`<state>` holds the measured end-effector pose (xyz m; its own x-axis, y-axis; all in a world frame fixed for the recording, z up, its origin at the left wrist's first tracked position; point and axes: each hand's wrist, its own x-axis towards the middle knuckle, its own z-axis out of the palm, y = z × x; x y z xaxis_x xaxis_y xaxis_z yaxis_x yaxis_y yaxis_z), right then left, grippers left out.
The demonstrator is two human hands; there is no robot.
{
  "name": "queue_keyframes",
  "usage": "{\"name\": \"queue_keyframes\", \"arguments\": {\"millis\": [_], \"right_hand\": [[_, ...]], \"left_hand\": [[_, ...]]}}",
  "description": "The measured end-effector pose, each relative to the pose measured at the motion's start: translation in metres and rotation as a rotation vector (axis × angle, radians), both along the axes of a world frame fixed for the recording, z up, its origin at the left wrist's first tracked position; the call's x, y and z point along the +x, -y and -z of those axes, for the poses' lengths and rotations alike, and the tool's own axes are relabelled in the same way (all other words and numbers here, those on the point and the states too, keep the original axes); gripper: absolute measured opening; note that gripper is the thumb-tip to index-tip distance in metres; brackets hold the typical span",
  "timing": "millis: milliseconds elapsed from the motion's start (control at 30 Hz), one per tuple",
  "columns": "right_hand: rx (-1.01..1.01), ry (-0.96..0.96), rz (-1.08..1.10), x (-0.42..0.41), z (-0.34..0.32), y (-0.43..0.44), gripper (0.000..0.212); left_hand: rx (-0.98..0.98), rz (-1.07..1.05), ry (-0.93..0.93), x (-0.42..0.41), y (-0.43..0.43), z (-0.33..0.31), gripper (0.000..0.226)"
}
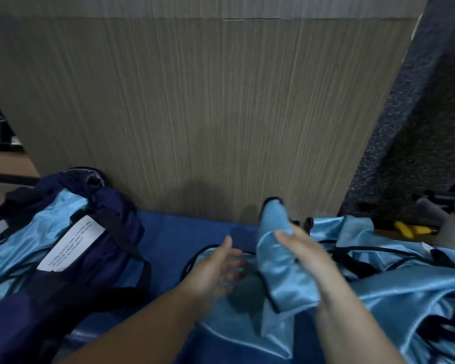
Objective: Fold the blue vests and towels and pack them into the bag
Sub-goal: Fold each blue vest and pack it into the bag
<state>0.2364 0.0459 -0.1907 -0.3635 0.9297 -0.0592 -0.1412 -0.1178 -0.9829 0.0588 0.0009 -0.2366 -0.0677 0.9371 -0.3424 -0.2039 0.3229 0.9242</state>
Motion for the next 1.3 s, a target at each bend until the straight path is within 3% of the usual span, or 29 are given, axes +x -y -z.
{"name": "queue_keyframes", "arguments": {"millis": [100, 167, 267, 333, 433, 567, 633, 700, 800, 900, 967, 1067, 1167, 1300], "right_hand": [[-0.03, -0.099, -0.197, -0.038, 0.019, 0.024, 0.061], [-0.011, -0.014, -0.25, -0.046, 0.032, 0.027, 0.071], [0.208, 0.331, -0.265, -0.049, 0.04, 0.023, 0.04], [0.343, 0.561, -0.102, -0.043, 0.046, 0.014, 0.024], [0.46, 0.809, 0.066, -0.028, 0.055, 0.001, 0.019], [0.493, 0.928, 0.216, -0.01, 0.064, -0.014, 0.028], [0.45, 0.975, 0.228, -0.004, 0.067, -0.018, 0.034], [0.392, 1.018, 0.239, 0.0, 0.068, -0.021, 0.032], [0.331, 1.021, 0.281, 0.002, 0.068, -0.025, 0.021], [0.294, 1.005, 0.278, 0.004, 0.068, -0.03, 0.012], [0.266, 0.96, 0.275, 0.005, 0.068, -0.031, 0.007], [0.185, 0.825, 0.281, 0.004, 0.069, -0.034, 0.011], [0.001, 0.53, 0.238, 0.004, 0.067, -0.036, 0.01], [-0.126, 0.314, 0.173, 0.006, 0.062, -0.038, 0.01]], "left_hand": [[-0.014, 0.0, 0.169, -0.014, 0.002, -0.012, 0.068], [-0.034, 0.062, 0.089, -0.025, 0.006, -0.015, 0.053], [-0.076, 0.033, -0.149, -0.042, 0.005, -0.003, 0.028], [-0.117, -0.049, -0.166, -0.053, 0.004, 0.005, 0.035], [-0.125, -0.056, -0.116, -0.063, 0.003, 0.007, 0.039], [-0.07, 0.01, -0.153, -0.081, -0.004, 0.007, 0.048], [-0.021, 0.043, -0.454, -0.086, -0.008, 0.005, 0.061], [0.022, -0.044, -0.909, -0.092, -0.012, 0.007, 0.072], [0.243, -0.133, -1.248, -0.08, -0.007, 0.006, 0.065], [0.451, 0.143, -1.336, -0.057, -0.002, 0.003, 0.037], [0.444, 0.382, -1.42, -0.048, -0.002, 0.007, 0.03], [0.332, 0.481, -1.492, -0.053, -0.01, 0.021, 0.045], [0.243, 0.508, -1.478, -0.066, -0.016, 0.032, 0.073], [0.19, 0.579, -1.432, -0.078, -0.017, 0.044, 0.096]]}}
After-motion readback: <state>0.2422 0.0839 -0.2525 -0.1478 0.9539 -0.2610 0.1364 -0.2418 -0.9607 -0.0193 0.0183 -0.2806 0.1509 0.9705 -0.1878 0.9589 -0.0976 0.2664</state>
